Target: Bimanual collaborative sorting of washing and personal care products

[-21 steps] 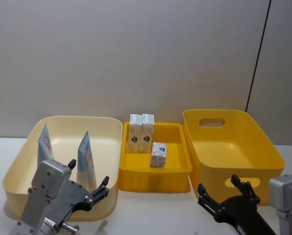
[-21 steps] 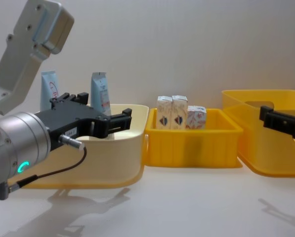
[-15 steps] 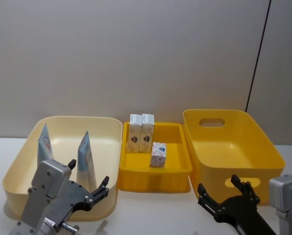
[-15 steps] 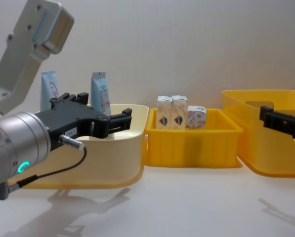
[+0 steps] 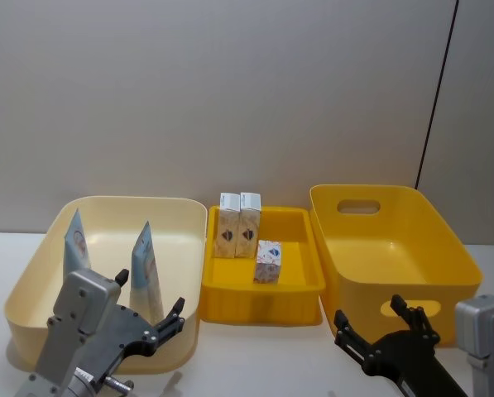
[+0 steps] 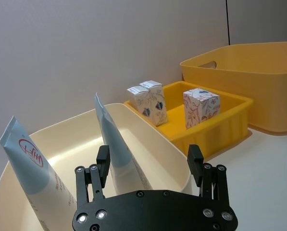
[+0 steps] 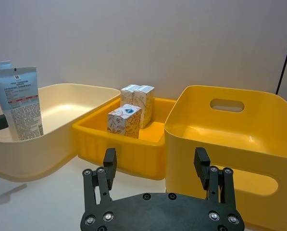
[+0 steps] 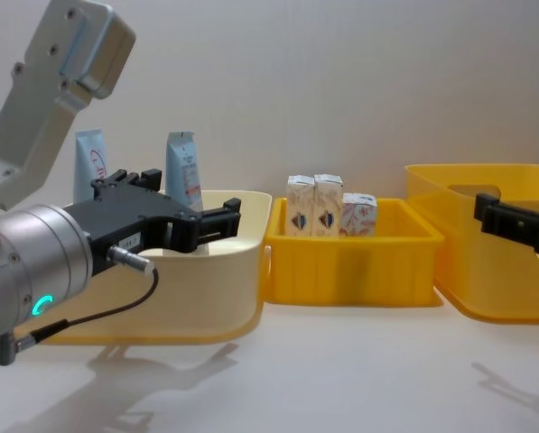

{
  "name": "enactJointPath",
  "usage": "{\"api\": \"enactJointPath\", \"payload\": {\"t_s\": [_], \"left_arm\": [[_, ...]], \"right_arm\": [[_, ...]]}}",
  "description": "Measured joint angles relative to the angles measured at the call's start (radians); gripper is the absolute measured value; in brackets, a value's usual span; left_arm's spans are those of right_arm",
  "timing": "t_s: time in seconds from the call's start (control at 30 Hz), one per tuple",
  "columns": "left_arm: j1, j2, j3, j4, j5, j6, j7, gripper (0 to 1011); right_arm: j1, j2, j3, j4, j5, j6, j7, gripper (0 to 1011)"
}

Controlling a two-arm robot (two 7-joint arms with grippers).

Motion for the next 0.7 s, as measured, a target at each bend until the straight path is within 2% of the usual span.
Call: {"api": "enactJointPath", "payload": {"t_s": [0.7], "left_arm": [[0.0,0.0,0.0,0.0,0.0,0.0,0.0,1004]], "right_arm": [[0.0,0.0,0.0,0.0,0.0,0.0,0.0,1001]]}}
